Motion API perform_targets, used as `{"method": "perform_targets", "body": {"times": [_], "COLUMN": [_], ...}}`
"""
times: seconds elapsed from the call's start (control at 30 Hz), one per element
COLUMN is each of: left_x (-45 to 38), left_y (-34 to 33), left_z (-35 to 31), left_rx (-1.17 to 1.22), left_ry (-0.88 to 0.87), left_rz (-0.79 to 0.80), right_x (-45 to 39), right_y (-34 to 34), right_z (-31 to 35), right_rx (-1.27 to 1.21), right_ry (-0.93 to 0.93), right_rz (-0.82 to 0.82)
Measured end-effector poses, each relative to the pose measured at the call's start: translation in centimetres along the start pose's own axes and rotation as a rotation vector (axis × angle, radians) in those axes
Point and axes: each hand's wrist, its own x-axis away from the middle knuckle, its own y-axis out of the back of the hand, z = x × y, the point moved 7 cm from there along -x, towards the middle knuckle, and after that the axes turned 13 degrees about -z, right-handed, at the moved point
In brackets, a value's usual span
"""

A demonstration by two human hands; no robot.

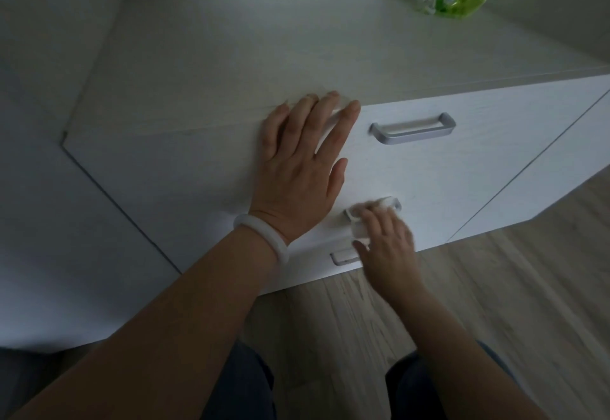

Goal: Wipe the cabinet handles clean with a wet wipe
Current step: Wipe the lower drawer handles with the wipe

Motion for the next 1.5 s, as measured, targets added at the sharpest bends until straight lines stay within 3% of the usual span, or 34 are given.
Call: {"method": "perform_targets", "body": {"times": [0.07, 0.17, 0.23, 0.33, 0.4, 0.6, 0.7, 0.83, 0.93, 0.97, 1.07, 1.27, 1.5], "left_x": [0.0, 0.0, 0.0, 0.0, 0.1, -0.1, -0.1, 0.0, -0.1, -0.1, 0.0, -0.1, -0.2], "left_y": [0.0, -0.2, -0.1, 0.0, 0.0, -0.1, -0.1, 0.0, 0.0, 0.0, -0.1, 0.0, 0.0], "left_z": [-0.1, -0.1, -0.1, 0.0, 0.0, -0.1, -0.1, -0.1, -0.1, -0.1, -0.2, -0.3, -0.4], "left_rx": [-0.002, -0.015, -0.020, -0.013, -0.015, -0.012, 0.000, -0.010, -0.010, -0.010, -0.010, -0.008, -0.006], "left_ry": [-0.001, 0.014, 0.016, -0.003, -0.010, 0.017, 0.008, 0.018, 0.019, 0.020, 0.024, 0.039, 0.049], "left_rz": [0.003, 0.010, 0.018, 0.027, 0.029, 0.011, 0.010, 0.013, 0.017, 0.019, 0.025, 0.019, 0.023], "right_x": [-0.8, -0.7, -0.3, -0.6, -1.2, 0.1, -0.8, -3.4, -4.3, -4.2, -3.7, -3.2, -1.2], "right_y": [0.4, -0.9, -1.0, 0.0, 0.5, 2.0, 3.2, 2.6, 1.7, 1.4, 0.6, -0.2, -2.4], "right_z": [-1.3, 2.3, 3.5, 0.4, -1.9, -1.3, -2.2, -3.6, -4.7, -5.2, -5.8, -5.5, -3.8], "right_rx": [0.050, -0.085, -0.115, 0.060, 0.160, -0.375, -0.474, -0.342, -0.057, -0.063, -0.416, -0.851, -1.512], "right_ry": [-0.073, -0.132, -0.050, 0.117, 0.095, -0.208, -0.324, -0.349, -0.402, -0.453, -0.684, -0.905, -1.355], "right_rz": [-0.020, 0.028, 0.013, 0.002, -0.028, -0.210, -0.331, -0.305, -0.192, -0.148, -0.047, -0.004, 0.075]}}
